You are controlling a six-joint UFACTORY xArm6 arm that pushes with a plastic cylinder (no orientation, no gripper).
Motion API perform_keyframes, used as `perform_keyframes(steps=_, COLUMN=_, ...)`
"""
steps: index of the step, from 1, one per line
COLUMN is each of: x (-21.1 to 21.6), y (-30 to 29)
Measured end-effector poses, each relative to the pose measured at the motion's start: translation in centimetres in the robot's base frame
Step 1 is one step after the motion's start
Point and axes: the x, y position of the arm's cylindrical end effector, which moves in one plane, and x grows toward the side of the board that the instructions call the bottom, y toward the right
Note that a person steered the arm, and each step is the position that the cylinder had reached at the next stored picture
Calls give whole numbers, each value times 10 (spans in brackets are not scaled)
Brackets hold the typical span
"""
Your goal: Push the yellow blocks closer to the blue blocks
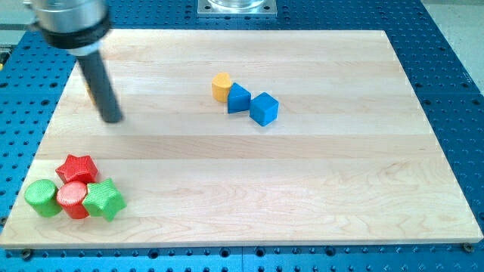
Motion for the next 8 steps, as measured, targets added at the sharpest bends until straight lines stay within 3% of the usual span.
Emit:
perform_keyframes(steps=1, x=-31, y=-19)
perform_keyframes(steps=2, x=-54, y=10)
perform_keyframes(steps=3, x=-50, y=110)
perform_keyframes(steps=4, x=-64, y=92)
perform_keyframes(steps=5, x=-77, y=144)
perform_keyframes(steps=6, x=-49, y=176)
perform_keyframes(steps=7, x=-45, y=185)
perform_keyframes(steps=8, x=-42, y=135)
